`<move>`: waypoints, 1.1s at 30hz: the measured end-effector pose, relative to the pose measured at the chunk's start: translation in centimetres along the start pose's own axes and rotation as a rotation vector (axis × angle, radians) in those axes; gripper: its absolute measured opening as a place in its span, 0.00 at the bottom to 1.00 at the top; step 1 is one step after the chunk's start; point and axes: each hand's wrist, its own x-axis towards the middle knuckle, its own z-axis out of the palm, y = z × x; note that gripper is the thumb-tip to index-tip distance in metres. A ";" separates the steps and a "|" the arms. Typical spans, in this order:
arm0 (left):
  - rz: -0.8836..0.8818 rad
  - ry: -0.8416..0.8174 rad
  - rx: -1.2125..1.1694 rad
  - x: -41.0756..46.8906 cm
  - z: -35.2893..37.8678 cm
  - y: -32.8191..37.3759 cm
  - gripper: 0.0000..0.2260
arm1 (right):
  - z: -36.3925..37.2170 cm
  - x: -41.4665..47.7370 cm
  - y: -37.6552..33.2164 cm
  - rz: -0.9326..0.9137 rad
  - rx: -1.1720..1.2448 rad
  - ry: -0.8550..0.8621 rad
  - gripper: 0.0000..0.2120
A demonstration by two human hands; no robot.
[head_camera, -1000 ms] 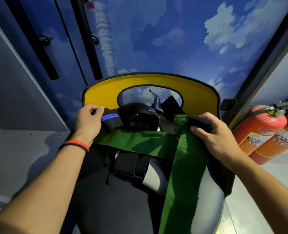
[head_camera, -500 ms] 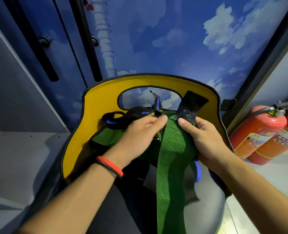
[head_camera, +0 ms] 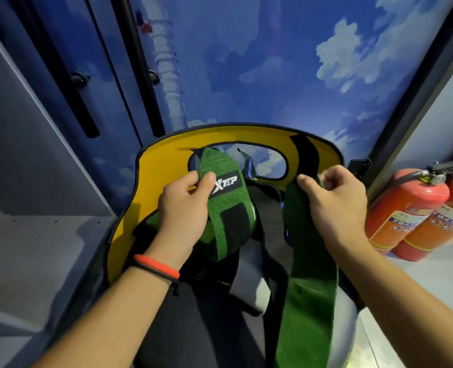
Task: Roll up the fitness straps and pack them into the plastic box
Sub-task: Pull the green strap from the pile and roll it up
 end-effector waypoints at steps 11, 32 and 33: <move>-0.167 -0.161 -0.282 -2.8 3.4 0.0 0.13 | 3.8 -3.8 -2.3 -0.201 0.113 -0.381 0.11; 0.274 -0.097 0.228 -2.4 2.3 -1.0 0.16 | 2.3 -2.9 -1.8 -0.056 0.380 -0.373 0.10; 0.294 -0.075 0.271 -2.5 2.3 -1.0 0.17 | 2.2 -3.0 -1.8 -0.092 0.354 -0.388 0.11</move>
